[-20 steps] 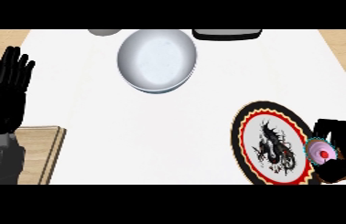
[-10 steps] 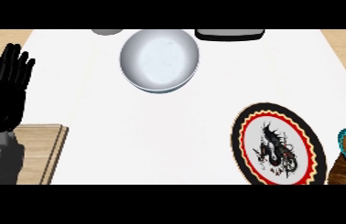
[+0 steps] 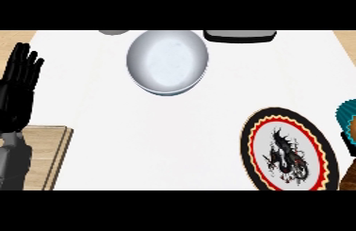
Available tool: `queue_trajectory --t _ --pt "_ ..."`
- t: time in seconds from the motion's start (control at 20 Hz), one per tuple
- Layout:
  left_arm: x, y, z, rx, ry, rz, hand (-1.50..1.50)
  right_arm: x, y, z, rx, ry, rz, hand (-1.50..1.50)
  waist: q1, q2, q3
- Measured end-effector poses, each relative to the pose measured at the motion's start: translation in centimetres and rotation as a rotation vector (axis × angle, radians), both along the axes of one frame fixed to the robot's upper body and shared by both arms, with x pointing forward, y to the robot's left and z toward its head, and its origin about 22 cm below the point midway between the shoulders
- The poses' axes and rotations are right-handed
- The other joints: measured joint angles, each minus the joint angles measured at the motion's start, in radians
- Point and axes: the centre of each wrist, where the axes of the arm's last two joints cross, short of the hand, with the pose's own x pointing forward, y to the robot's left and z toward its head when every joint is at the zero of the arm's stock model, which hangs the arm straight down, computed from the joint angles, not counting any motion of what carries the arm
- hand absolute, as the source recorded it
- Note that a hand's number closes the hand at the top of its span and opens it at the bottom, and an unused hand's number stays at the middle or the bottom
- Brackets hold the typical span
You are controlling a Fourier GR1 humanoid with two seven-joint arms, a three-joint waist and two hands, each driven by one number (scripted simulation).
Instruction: Pick the cupcake from the plate and place it in the bowl
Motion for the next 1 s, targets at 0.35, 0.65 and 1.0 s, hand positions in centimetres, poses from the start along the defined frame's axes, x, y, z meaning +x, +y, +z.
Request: queue_trajectory --t 0.35,0.65,1.0 --pt "0.6 -0.6 -0.2 -0.001 -0.007 -0.012 0.00 4.0 5.4 4.1 0.126 -0.035 0.120 1.50 0.008 0.001 0.000" --pt "0.8 -0.8 -0.1 -0.005 -0.001 -0.014 0.00 8.2 11.0 5.4 0.125 0.033 0.164 1.50 0.013 0.003 0.000" --pt "0.6 -0.4 -0.2 -0.004 -0.011 -0.014 0.00 13.3 16.8 4.6 0.108 0.159 0.184 1.50 0.017 0.006 0.001"
